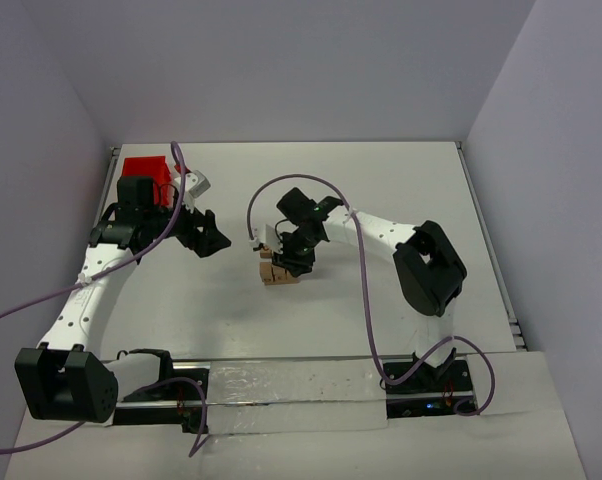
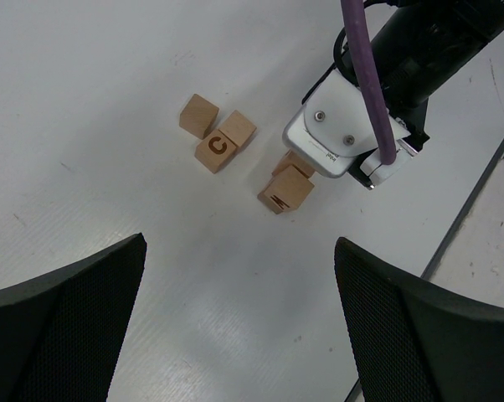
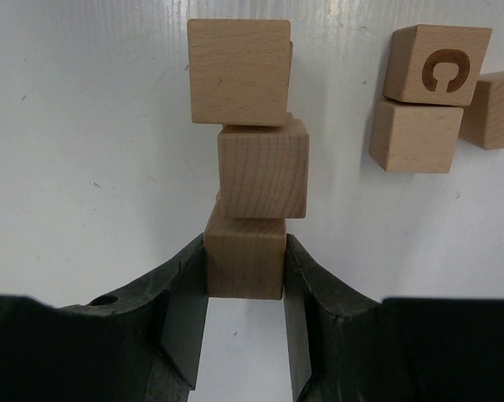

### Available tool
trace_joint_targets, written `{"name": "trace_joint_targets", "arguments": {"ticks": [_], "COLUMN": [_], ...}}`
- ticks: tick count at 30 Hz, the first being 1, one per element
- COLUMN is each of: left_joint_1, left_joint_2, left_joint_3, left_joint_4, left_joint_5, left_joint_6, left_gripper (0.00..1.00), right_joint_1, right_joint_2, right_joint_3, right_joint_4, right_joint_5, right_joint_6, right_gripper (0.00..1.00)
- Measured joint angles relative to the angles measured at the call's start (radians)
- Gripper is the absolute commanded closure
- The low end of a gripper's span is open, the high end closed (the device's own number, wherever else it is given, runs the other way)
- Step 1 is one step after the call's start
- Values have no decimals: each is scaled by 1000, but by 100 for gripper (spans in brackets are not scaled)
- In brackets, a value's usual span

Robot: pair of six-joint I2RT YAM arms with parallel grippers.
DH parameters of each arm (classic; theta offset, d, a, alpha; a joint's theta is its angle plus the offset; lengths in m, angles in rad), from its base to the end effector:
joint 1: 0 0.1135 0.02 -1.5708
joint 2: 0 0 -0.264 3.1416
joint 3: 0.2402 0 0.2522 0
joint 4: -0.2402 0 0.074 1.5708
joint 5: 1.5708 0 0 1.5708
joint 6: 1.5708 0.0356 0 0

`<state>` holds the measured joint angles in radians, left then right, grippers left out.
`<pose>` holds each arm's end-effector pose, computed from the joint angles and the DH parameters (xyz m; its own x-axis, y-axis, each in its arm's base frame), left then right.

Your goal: Build the wood block tower

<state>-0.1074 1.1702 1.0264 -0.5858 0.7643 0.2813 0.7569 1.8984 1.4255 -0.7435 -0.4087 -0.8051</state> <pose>0.2384 -0.0505 0.3144 -0.4728 0.2525 -0.8442 0.7511 0.6165 -0.2362 0.2719 0.2763 0.2053 0.0540 -0.8590 -0.5092 -0.9977 -0.0676 0.0081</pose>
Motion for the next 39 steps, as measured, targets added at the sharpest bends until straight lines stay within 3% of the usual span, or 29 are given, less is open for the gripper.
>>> {"name": "trace_joint_targets", "arguments": {"ticks": [14, 23, 25, 28, 30, 34, 39], "left_joint_1": [5, 5, 5, 5, 5, 5, 5], "left_joint_2": [0, 0, 0, 0, 1, 3, 6], "left_joint_3": [-5, -5, -5, -5, -5, -5, -5], "left_joint_4": [1, 0, 0, 0, 0, 0, -1], "left_joint_5": [2, 4, 5, 6, 8, 8, 10], "left_joint_6": [0, 8, 10, 11, 11, 13, 14], "left_gripper": [1, 1, 1, 1, 1, 1, 1], "right_joint_1": [8, 13, 14, 14, 15, 16, 16], "right_joint_2": [8, 37, 38, 38, 38, 37, 15], "right_joint_3": [12, 22, 22, 22, 22, 22, 22], "right_joint_4": [0, 2, 2, 2, 2, 1, -7], "right_joint_5": [9, 24, 26, 27, 27, 28, 35], "right_joint_6": [0, 0, 0, 0, 0, 2, 4], "right_gripper": [57, 36, 25, 19, 7, 1, 0]}}
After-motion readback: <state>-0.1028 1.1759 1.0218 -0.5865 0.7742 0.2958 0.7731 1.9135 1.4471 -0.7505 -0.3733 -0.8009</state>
